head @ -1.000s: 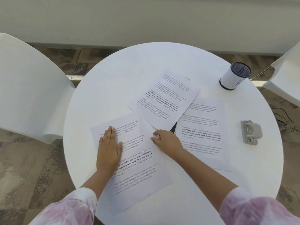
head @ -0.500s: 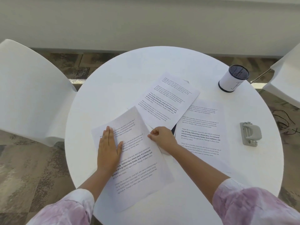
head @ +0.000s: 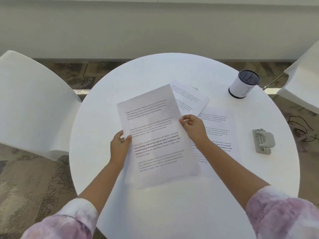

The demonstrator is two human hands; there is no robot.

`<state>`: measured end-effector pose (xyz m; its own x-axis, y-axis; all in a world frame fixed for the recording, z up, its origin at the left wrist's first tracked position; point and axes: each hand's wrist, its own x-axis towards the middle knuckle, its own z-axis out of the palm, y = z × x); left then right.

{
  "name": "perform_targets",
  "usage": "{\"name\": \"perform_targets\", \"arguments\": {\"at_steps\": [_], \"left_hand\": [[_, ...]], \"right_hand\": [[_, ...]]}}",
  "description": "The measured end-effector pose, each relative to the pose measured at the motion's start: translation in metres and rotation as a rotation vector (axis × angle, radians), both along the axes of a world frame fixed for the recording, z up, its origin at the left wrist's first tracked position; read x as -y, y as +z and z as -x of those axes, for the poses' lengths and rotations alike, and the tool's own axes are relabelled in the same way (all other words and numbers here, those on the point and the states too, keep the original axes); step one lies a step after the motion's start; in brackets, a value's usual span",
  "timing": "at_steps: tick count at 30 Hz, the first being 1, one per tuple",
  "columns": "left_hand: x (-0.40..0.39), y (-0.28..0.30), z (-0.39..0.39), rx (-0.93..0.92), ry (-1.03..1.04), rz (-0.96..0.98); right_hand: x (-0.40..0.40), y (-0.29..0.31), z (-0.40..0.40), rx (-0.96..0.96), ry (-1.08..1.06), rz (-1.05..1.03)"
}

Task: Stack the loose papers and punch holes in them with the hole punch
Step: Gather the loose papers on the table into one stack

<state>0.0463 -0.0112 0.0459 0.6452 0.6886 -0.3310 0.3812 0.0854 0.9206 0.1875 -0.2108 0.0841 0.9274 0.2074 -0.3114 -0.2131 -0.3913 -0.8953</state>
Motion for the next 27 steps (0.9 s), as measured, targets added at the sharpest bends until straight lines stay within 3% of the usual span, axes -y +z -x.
{"name": "perform_targets", "arguments": {"at_steps": [4,10,18,27], "left_hand": [[-0.007,0.010,-0.010,0.106,0.019,0.036],[-0.032,0.014,-0.014,0.127,0.093,0.031],[-0.048,-0.001,-0.002,0.031,0.113,0.059],[-0.035,-0.005,0.001,-0.026,0.039,0.098]], "right_hand": [[0.024,0.000,-0.008,-0.106,-0.038,-0.137],[0.039,-0.018,0.003,-0.269,-0.097,-0.055],[0.022,-0.036,0.023,-0.300,-0.089,0.043],[0.003,-0.032,0.014,-0.453,-0.311,-0.057]]}}
